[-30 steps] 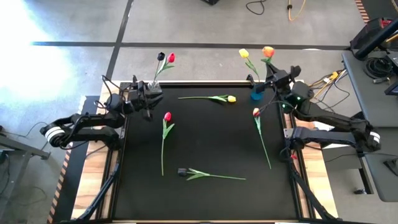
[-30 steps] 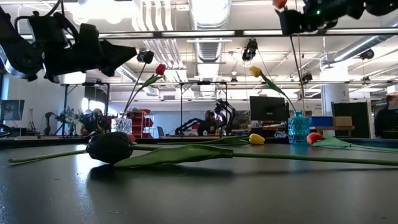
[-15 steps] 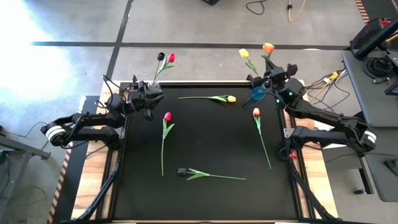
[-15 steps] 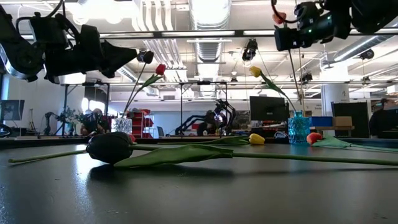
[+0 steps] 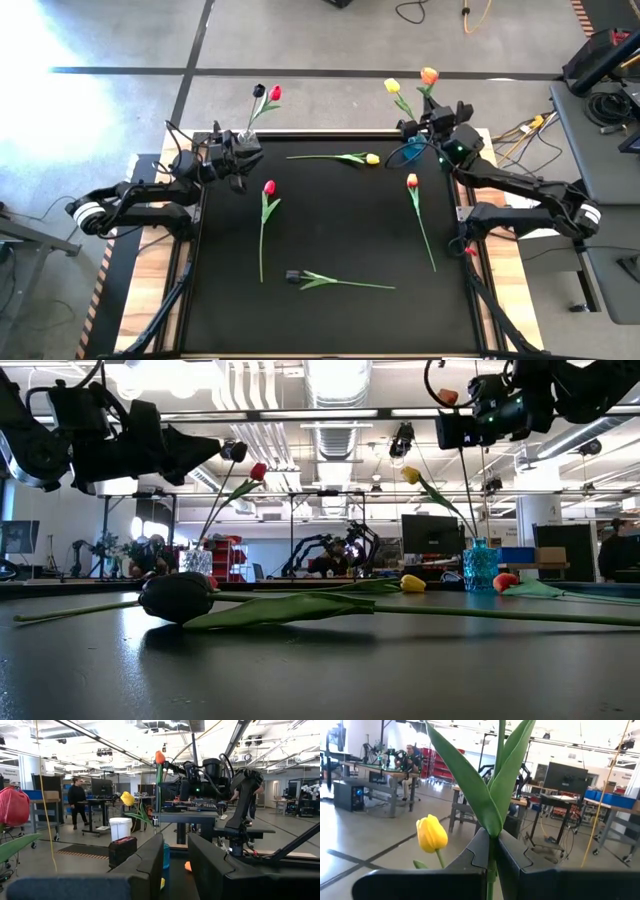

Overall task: Sort flowers into vase by color
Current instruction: Put the bottom orange tulip into the blue flower vase

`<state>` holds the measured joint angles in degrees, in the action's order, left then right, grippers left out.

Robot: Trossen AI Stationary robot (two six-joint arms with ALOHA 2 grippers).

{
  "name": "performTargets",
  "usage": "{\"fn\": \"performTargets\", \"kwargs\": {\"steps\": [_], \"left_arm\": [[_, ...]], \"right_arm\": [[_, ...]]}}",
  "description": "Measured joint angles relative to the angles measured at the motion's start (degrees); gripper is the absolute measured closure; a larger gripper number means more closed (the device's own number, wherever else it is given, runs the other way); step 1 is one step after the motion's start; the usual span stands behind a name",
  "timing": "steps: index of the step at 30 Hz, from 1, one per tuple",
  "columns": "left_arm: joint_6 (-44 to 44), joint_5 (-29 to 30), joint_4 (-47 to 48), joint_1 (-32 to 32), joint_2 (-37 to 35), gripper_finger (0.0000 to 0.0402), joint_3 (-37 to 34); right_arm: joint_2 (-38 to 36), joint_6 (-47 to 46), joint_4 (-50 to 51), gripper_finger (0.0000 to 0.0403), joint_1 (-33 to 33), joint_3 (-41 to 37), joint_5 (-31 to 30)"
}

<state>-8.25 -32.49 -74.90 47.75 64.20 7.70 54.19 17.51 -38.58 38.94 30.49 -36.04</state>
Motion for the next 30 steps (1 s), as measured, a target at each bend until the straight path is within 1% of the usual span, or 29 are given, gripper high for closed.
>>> {"fn": "performTargets", "kwargs": {"steps": [4, 8, 16, 20, 25, 27, 30], "left_arm": [[0.00, 0.00, 0.36, 0.00, 0.00, 0.0326, 0.00], [-0.02, -0.02, 0.46, 0.00, 0.00, 0.0326, 0.00], [0.87, -0.02, 1.36, 0.00, 0.00, 0.0326, 0.00], [1.34, -0.04, 1.51, 0.00, 0.00, 0.0326, 0.00], [1.49, -0.04, 1.80, 0.00, 0.00, 0.0326, 0.00], [1.51, -0.04, 1.82, 0.00, 0.00, 0.0326, 0.00], [1.51, -0.04, 1.94, 0.02, 0.00, 0.0326, 0.00]], "right_arm": [[-0.04, -0.65, -1.24, 0.0390, 0.00, -1.71, -1.50], [-0.04, -0.90, -3.90, 0.0390, 0.00, -3.99, -1.64], [0.12, -2.89, -4.14, 0.0386, 0.00, -6.57, -1.98], [1.17, -3.14, -4.07, 0.0353, 0.00, -6.99, -4.68], [2.50, -4.02, -3.53, 0.0306, 0.09, -7.05, -5.08], [2.91, -4.06, -3.30, 0.0294, 0.09, -7.05, -5.22], [3.32, -4.06, -3.23, 0.0281, 0.09, -7.02, -7.97]]}}
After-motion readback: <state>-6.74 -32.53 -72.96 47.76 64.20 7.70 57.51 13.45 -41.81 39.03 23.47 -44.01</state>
